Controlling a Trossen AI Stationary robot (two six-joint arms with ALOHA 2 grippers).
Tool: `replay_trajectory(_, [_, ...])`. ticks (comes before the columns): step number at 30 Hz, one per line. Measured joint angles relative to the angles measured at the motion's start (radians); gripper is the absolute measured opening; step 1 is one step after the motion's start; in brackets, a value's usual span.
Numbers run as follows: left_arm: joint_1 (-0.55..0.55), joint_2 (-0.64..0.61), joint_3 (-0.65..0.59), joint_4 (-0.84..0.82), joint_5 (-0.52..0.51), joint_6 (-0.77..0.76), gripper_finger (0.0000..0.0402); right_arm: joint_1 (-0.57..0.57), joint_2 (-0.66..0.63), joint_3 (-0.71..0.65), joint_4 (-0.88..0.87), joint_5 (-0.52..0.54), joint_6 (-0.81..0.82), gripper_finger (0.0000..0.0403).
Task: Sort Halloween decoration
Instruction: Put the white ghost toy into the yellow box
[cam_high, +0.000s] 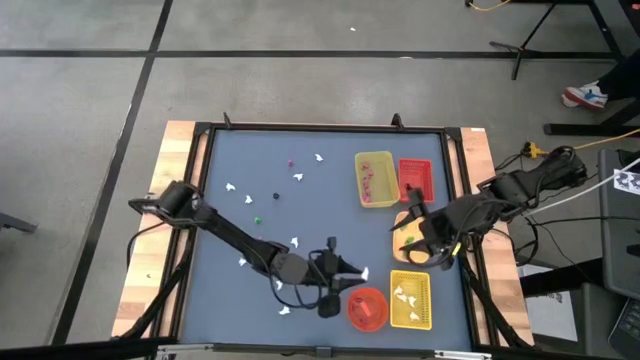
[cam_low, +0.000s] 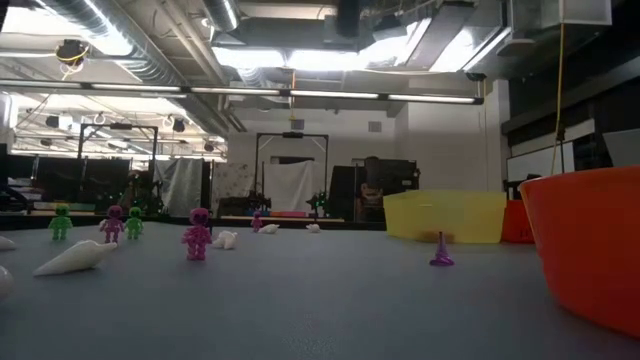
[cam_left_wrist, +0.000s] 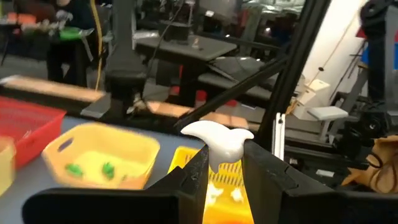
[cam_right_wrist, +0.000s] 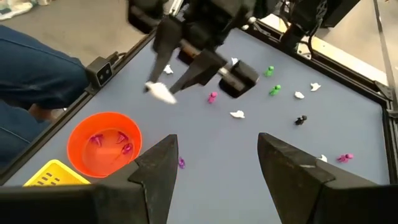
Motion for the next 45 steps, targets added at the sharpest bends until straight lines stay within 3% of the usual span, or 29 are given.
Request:
replay_trajectory(23, [0.04,0.458,0.577,-0.003,0.08,0.045,0.0074,0.0,-0.008,0.0,0.018,0.0,-0.003,0.022])
replay_trajectory(34, [0.04,0.48,0.605,-0.045,0.08,0.003,0.0074,0.0,-0.008,0.0,0.045,0.001,-0.031,0.022])
replay_trajectory(45, [0.057,0.48,0.605,-0.207,0.119,0.0,0.0074,0.0,-0.007,0.0,0.045,0.001,-0.032,0.022])
